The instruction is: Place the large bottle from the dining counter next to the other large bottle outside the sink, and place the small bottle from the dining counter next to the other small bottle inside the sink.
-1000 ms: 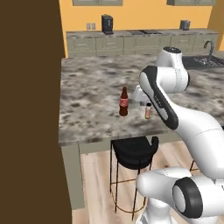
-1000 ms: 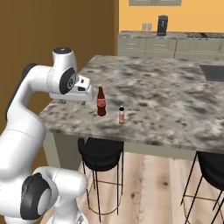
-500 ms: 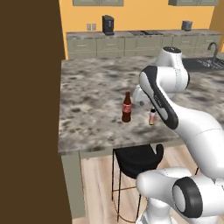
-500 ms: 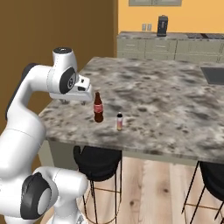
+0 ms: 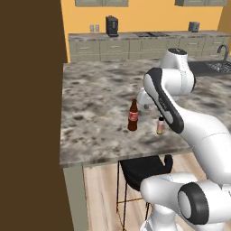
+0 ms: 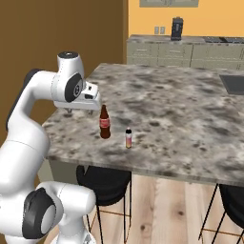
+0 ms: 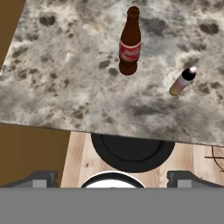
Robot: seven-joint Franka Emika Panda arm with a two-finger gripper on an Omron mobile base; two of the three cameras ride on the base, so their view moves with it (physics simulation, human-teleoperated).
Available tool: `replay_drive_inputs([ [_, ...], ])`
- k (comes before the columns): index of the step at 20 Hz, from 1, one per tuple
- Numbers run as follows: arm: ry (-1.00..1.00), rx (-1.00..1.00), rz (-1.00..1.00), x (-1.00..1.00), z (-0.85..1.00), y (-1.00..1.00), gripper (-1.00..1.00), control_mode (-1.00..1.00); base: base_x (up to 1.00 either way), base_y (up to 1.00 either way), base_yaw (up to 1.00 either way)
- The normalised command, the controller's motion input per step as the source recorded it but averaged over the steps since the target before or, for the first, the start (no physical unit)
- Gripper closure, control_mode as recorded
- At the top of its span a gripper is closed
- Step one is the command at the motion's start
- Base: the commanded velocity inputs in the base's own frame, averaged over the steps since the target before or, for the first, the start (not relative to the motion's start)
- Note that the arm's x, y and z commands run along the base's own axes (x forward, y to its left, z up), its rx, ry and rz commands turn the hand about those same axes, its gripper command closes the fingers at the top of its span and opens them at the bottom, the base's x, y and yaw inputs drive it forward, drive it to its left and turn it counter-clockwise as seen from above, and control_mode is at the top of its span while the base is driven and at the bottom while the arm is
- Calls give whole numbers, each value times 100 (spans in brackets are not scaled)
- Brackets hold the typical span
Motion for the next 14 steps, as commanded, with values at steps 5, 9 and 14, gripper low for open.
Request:
replay_drive_inputs([
  [5, 0, 0, 0, 0, 0, 0, -100, 100, 13, 0, 0],
  [9, 0, 0, 0, 1, -1, 0, -100, -100, 2, 0, 0],
  [14, -1, 0, 0, 6, -19, 0, -100, -100, 0, 0, 0],
])
